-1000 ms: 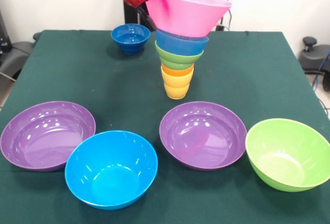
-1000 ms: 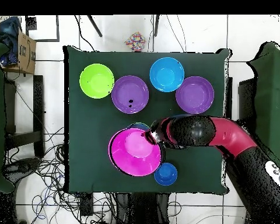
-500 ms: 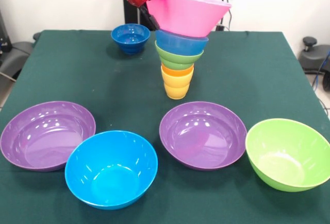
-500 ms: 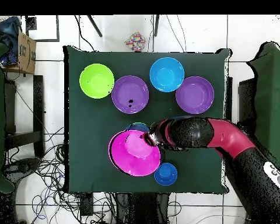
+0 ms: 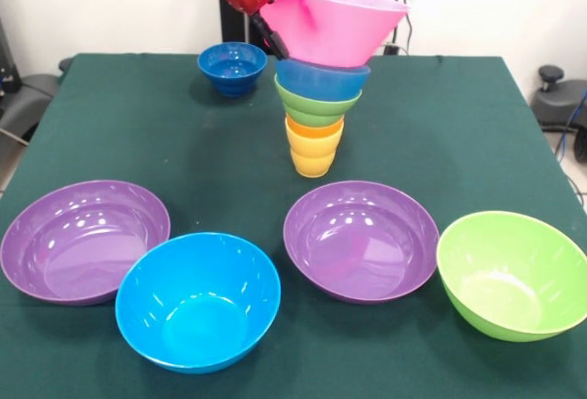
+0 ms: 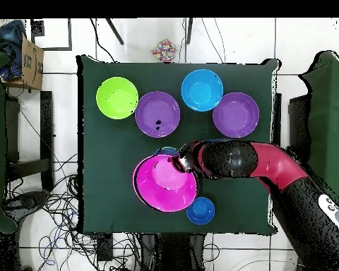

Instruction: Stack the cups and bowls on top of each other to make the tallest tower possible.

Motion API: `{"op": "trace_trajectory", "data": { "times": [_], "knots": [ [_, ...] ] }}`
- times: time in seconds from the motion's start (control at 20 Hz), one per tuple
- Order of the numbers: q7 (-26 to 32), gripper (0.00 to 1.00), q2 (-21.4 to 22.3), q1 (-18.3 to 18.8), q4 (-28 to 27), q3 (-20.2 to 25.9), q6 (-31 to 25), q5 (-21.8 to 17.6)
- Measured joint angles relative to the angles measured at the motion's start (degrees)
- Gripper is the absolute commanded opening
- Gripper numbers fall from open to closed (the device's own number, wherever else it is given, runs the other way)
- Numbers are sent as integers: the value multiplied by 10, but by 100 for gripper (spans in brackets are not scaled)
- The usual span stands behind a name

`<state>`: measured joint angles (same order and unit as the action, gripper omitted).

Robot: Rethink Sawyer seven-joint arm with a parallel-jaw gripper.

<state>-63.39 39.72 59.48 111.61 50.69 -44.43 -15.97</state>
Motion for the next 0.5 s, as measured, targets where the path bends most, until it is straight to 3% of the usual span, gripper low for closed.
{"op": "trace_trajectory", "data": {
  "times": [0.5],
  "knots": [
    [0, 100, 0, -2, 1, 7, 23, 15]
  ]
}}
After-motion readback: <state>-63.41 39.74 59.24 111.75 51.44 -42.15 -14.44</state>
